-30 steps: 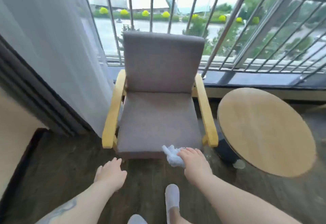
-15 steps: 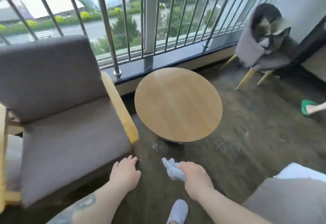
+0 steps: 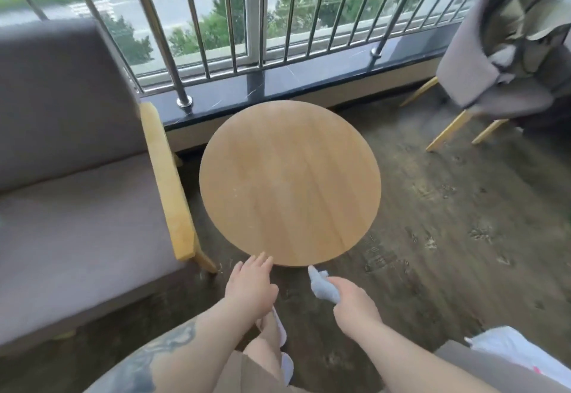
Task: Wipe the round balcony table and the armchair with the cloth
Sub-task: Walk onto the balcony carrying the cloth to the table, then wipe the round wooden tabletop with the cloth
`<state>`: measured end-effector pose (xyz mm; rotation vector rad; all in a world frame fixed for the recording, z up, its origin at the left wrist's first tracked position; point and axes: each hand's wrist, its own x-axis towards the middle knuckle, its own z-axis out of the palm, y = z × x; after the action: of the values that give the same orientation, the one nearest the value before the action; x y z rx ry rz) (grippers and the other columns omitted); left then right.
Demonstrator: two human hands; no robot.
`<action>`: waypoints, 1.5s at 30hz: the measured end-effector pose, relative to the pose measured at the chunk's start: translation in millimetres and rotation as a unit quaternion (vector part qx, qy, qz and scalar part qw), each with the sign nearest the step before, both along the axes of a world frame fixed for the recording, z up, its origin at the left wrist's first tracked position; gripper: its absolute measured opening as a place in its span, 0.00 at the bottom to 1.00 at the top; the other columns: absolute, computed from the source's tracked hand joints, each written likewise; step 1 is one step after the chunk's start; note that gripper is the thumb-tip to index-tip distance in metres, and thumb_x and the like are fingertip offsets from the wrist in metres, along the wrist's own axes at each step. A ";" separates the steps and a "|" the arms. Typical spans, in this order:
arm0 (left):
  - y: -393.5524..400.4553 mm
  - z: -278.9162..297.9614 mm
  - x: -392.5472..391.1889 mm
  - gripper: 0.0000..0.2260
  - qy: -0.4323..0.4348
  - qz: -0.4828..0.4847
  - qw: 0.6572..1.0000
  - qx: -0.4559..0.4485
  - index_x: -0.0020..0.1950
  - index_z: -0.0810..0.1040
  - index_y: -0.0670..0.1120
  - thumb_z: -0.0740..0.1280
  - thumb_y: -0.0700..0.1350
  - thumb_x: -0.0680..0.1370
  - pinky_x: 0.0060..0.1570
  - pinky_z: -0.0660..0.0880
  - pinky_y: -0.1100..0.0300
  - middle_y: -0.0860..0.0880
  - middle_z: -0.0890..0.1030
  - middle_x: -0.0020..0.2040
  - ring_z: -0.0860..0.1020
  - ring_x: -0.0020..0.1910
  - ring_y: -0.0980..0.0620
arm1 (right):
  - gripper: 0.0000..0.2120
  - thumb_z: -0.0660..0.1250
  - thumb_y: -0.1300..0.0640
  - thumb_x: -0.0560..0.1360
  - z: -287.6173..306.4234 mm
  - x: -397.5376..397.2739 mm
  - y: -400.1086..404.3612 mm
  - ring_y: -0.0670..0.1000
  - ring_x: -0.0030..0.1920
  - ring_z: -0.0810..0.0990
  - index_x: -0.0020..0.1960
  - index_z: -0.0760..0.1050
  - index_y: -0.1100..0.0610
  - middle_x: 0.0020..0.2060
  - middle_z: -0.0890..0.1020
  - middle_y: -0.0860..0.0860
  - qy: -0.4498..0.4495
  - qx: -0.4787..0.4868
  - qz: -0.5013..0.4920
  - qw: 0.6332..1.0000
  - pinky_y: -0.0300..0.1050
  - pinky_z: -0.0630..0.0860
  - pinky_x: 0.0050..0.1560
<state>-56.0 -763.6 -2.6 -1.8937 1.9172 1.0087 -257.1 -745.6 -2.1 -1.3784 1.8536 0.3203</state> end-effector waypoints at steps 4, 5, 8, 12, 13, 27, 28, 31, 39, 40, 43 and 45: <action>-45.7 -14.6 -5.8 0.27 -0.018 0.034 0.999 0.026 0.79 0.50 0.48 0.54 0.49 0.82 0.75 0.48 0.52 0.51 0.49 0.79 0.49 0.78 0.51 | 0.29 0.56 0.67 0.73 4.4 -18.1 -66.1 0.50 0.57 0.75 0.67 0.69 0.42 0.59 0.75 0.43 0.000 -0.019 0.102 0.995 0.47 0.74 0.52; -54.8 -16.3 -10.5 0.27 -0.024 0.038 0.999 0.031 0.79 0.49 0.48 0.54 0.49 0.82 0.75 0.48 0.52 0.51 0.49 0.79 0.49 0.78 0.50 | 0.29 0.55 0.68 0.73 6.0 -23.6 -83.0 0.51 0.59 0.74 0.67 0.69 0.44 0.61 0.74 0.44 0.005 -0.021 0.116 0.993 0.47 0.74 0.53; -86.3 -21.4 -25.2 0.27 -0.023 0.039 0.998 0.053 0.79 0.49 0.48 0.54 0.49 0.82 0.76 0.48 0.53 0.51 0.48 0.79 0.49 0.78 0.50 | 0.27 0.55 0.67 0.74 9.1 -39.7 -128.9 0.52 0.59 0.75 0.68 0.69 0.45 0.61 0.75 0.46 0.021 -0.039 0.128 0.991 0.47 0.73 0.53; -114.9 -22.5 -48.8 0.27 -0.030 0.073 0.994 0.069 0.79 0.49 0.48 0.54 0.49 0.82 0.75 0.48 0.52 0.51 0.48 0.79 0.49 0.78 0.50 | 0.25 0.56 0.66 0.75 6.7 -58.9 -168.6 0.52 0.57 0.75 0.67 0.69 0.46 0.60 0.76 0.45 0.005 -0.027 0.169 0.985 0.46 0.73 0.51; -120.9 -23.0 -54.5 0.27 -0.037 0.087 0.993 0.071 0.79 0.49 0.48 0.54 0.49 0.81 0.75 0.48 0.52 0.51 0.48 0.79 0.49 0.78 0.50 | 0.25 0.56 0.67 0.74 4.5 -64.1 -179.5 0.51 0.57 0.75 0.67 0.70 0.46 0.60 0.76 0.45 0.003 -0.026 0.192 0.981 0.45 0.73 0.50; -93.3 -57.3 -209.6 0.25 -0.026 0.441 0.894 0.077 0.78 0.54 0.48 0.54 0.44 0.81 0.74 0.52 0.55 0.51 0.52 0.79 0.52 0.77 0.53 | 0.24 0.56 0.66 0.74 -37.6 -133.1 -295.9 0.54 0.59 0.75 0.69 0.67 0.51 0.61 0.75 0.50 0.074 0.011 0.479 0.875 0.45 0.72 0.49; -89.2 -62.7 -218.7 0.25 -0.018 0.449 0.890 0.079 0.78 0.53 0.48 0.53 0.44 0.81 0.74 0.52 0.54 0.51 0.51 0.79 0.51 0.77 0.53 | 0.27 0.56 0.66 0.74 -44.2 -134.3 -291.9 0.54 0.61 0.73 0.71 0.64 0.51 0.64 0.73 0.49 0.066 -0.004 0.489 0.870 0.45 0.72 0.50; -83.2 -84.8 -236.8 0.24 -0.007 0.477 0.877 0.064 0.78 0.53 0.48 0.53 0.44 0.82 0.74 0.52 0.55 0.52 0.50 0.79 0.50 0.77 0.53 | 0.34 0.57 0.68 0.72 -67.8 -139.4 -278.3 0.52 0.70 0.65 0.75 0.56 0.52 0.72 0.65 0.50 0.031 -0.071 0.555 0.829 0.42 0.67 0.62; -97.6 -124.0 -299.7 0.24 0.031 0.588 0.808 0.010 0.79 0.51 0.48 0.52 0.43 0.82 0.74 0.49 0.57 0.52 0.48 0.79 0.47 0.78 0.53 | 0.39 0.69 0.50 0.70 -129.3 -191.3 -282.1 0.57 0.76 0.43 0.77 0.57 0.47 0.77 0.51 0.53 0.017 -0.009 0.849 0.529 0.54 0.45 0.75; -103.7 -128.2 -306.6 0.24 0.028 0.600 0.800 -0.002 0.79 0.50 0.48 0.51 0.43 0.83 0.74 0.49 0.58 0.52 0.47 0.79 0.46 0.78 0.53 | 0.41 0.75 0.48 0.61 -134.1 -194.2 -291.7 0.59 0.75 0.54 0.73 0.67 0.46 0.74 0.63 0.54 0.012 -0.011 0.852 0.524 0.54 0.53 0.75; -125.4 -141.5 -324.2 0.24 0.044 0.626 0.778 -0.033 0.79 0.48 0.50 0.50 0.45 0.83 0.75 0.47 0.57 0.54 0.45 0.79 0.43 0.77 0.55 | 0.37 0.75 0.54 0.57 -156.2 -194.4 -318.3 0.59 0.73 0.63 0.67 0.75 0.52 0.69 0.72 0.56 -0.029 -0.086 0.843 0.530 0.55 0.56 0.70; -140.6 -153.9 -333.5 0.24 0.043 0.628 0.774 -0.068 0.79 0.48 0.51 0.50 0.47 0.84 0.75 0.45 0.57 0.55 0.44 0.79 0.42 0.77 0.55 | 0.35 0.70 0.55 0.61 -156.6 -183.7 -322.1 0.58 0.75 0.56 0.69 0.72 0.57 0.71 0.68 0.61 -0.047 -0.126 0.807 0.575 0.56 0.52 0.72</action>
<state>-389.5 -904.2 -156.6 -3.2767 0.4690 1.2001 -440.8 -1067.7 -158.7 -2.8467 -0.0624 0.8115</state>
